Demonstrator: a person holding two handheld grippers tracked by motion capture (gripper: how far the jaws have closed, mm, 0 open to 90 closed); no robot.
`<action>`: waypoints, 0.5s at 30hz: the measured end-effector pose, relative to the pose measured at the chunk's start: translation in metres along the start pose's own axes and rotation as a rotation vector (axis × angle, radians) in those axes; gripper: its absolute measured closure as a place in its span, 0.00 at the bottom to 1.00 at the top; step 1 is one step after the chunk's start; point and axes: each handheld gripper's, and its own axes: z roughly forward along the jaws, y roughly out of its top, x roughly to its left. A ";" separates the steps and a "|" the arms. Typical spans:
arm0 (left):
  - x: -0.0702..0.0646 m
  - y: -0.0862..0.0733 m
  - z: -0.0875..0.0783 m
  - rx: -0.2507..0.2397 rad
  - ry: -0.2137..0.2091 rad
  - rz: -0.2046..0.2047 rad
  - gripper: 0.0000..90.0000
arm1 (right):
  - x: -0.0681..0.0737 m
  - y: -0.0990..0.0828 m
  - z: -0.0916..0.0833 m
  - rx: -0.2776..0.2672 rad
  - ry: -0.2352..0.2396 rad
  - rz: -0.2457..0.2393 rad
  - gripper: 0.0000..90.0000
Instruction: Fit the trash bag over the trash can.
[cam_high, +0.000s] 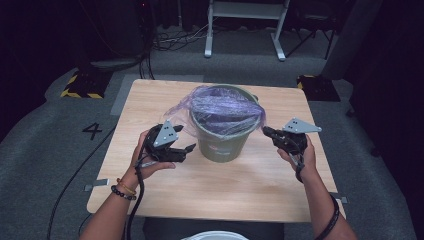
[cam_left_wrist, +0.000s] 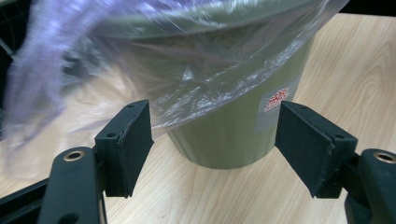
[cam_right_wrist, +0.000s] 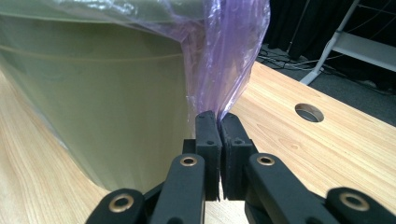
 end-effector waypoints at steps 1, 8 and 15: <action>0.000 0.000 0.004 0.001 0.003 0.002 0.28 | 0.000 0.000 0.000 0.002 0.001 -0.006 0.97; 0.001 0.008 0.022 0.030 0.091 0.020 0.48 | 0.002 -0.001 -0.001 0.004 0.014 -0.026 0.95; 0.012 0.004 0.029 0.039 0.031 -0.008 1.00 | 0.006 -0.004 -0.002 0.011 0.017 -0.041 0.96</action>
